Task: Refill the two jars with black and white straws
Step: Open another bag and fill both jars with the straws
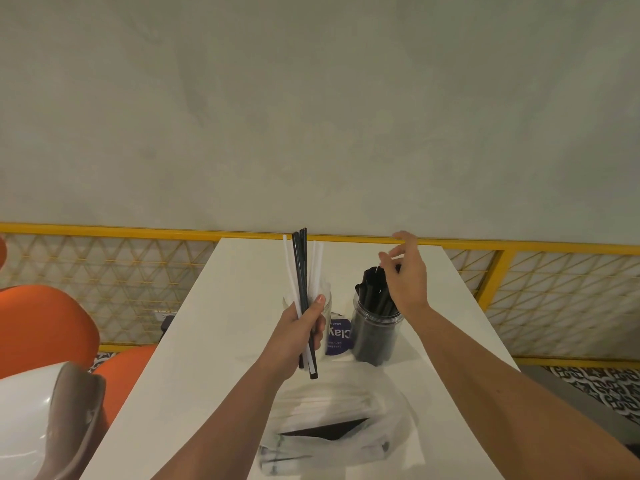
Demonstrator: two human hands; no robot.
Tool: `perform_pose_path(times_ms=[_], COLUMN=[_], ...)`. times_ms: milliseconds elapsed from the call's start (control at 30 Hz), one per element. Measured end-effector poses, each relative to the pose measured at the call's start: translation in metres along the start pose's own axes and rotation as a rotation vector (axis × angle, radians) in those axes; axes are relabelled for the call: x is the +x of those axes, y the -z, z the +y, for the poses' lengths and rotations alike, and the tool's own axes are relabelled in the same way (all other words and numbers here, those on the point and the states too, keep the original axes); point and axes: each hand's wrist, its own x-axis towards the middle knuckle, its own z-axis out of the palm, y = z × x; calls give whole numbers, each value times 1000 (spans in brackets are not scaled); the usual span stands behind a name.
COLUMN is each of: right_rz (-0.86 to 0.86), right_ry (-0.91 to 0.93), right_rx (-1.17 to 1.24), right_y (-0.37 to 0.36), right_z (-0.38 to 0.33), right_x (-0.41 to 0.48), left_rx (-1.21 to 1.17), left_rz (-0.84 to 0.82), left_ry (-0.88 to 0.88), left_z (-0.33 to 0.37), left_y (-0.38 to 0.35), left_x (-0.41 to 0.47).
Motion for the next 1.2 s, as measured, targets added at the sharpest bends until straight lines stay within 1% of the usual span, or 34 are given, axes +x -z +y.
perform_pose_path(times_ms=[33,67,133,167,233,300,367,400,467,533,567,633,733,800,900,1000,1067,1200], right_rz=[-47,-118,-297,-358,-395,-323,-241,-268,-453,-636,-668,-663,-659,-648,-554,-438,-420,-429], right_ry=[28,56,92,90,85,160,234,230,122,-33,-83,-151,-271,-303,-330,-330,-301,-73], right_rx=[-128,-313,-686,-792,-843,-754,-526,-371,-118,-33,-31,20,195,262,392,435,426,184], right_y=[-1,-3,-7,-8,-9,-11,-14,-15,-20,-29,-34,-38,-38,-38,-38,-36,-37,-42], right_z=[4,9,18,20,17,7,-14,-27,-51,-64,-66,-67,-70,-73,-79,-85,-86,-89], right_x=[-1,-2,-6,-7,-9,-10,-12,-15,-23,-30,-33,-34,-34,-34,-33,-30,-29,-36], left_rx=[-1,-3,-3,-2,-5,-11,-14,-18,-31,-37,-39,-49,-90,-144,-257,-241,-171,-14], left_rz=[-7,-13,-20,-22,-28,-34,-46,-53,-66,-78,-82,-85,-68,-46,-5,103,163,271], left_ry=[0,-1,-7,-12,-18,-21,-22,-23,-30,-36,-40,-53,-46,-40,-33,-32,-50,-78], left_z=[0,0,1,1,1,0,0,0,1,2,2,3,5,5,5,2,0,-5], left_y=[0,0,-1,-1,-1,0,0,0,-1,-3,-4,-4,-4,-3,-2,-1,0,0], left_x=[0,-1,-2,-2,-2,-3,-3,-3,-4,-5,-5,-6,-7,-6,-3,1,2,3])
